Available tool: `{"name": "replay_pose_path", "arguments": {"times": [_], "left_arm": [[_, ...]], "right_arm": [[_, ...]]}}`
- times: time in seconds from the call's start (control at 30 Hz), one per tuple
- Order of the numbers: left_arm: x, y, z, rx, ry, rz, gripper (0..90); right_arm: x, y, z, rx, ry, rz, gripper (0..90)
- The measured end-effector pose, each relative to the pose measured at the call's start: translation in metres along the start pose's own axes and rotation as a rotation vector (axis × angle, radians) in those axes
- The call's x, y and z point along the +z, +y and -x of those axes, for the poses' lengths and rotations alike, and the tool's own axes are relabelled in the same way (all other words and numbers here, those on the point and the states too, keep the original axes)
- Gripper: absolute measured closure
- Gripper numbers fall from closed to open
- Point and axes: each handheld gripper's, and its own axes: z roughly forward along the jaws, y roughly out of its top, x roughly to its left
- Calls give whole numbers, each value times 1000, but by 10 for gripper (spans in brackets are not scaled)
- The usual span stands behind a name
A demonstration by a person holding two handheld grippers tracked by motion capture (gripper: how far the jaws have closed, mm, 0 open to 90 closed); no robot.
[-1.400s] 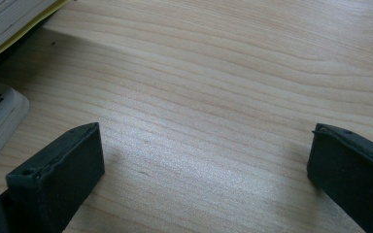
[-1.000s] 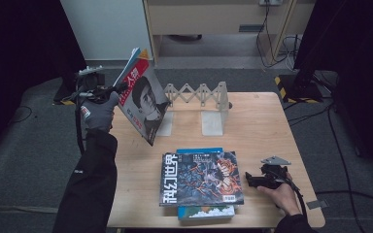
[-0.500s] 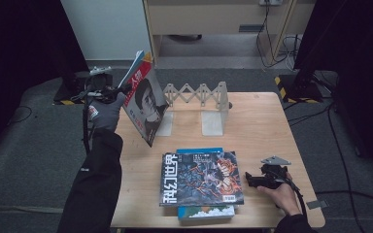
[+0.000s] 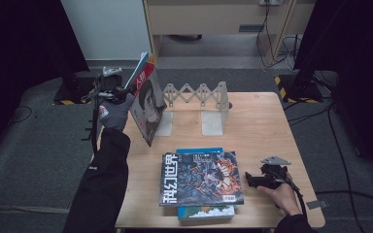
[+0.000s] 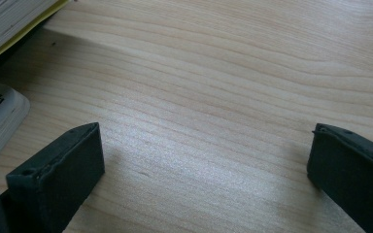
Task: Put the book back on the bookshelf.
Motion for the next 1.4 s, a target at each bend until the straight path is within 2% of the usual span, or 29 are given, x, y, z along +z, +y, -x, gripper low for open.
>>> {"name": "replay_pose_path", "arguments": {"times": [0.4, 0.57, 0.67, 0.73, 0.9, 1.13, 1.4], "left_arm": [[15, -4, 9, 27, 25, -22, 864], [21, -5, 14, 61, 72, -28, 864], [22, -6, 15, 62, 92, -27, 863], [22, -6, 16, 61, 96, -24, 863], [24, -8, 20, 90, 123, -23, 863], [29, -21, 19, 77, 146, -8, 863], [27, -22, 14, 67, 155, 6, 863]], "right_arm": [[0, 0, 0, 0, -1, 1, 3], [0, 0, 0, 1, -1, 1, 4], [0, 0, 0, 1, -1, 2, 3], [0, 0, 0, 1, -1, 1, 4], [0, 0, 0, 1, -1, 2, 4], [0, 0, 0, 2, -2, 4, 3], [0, 0, 0, 2, -2, 5, 3]]}}
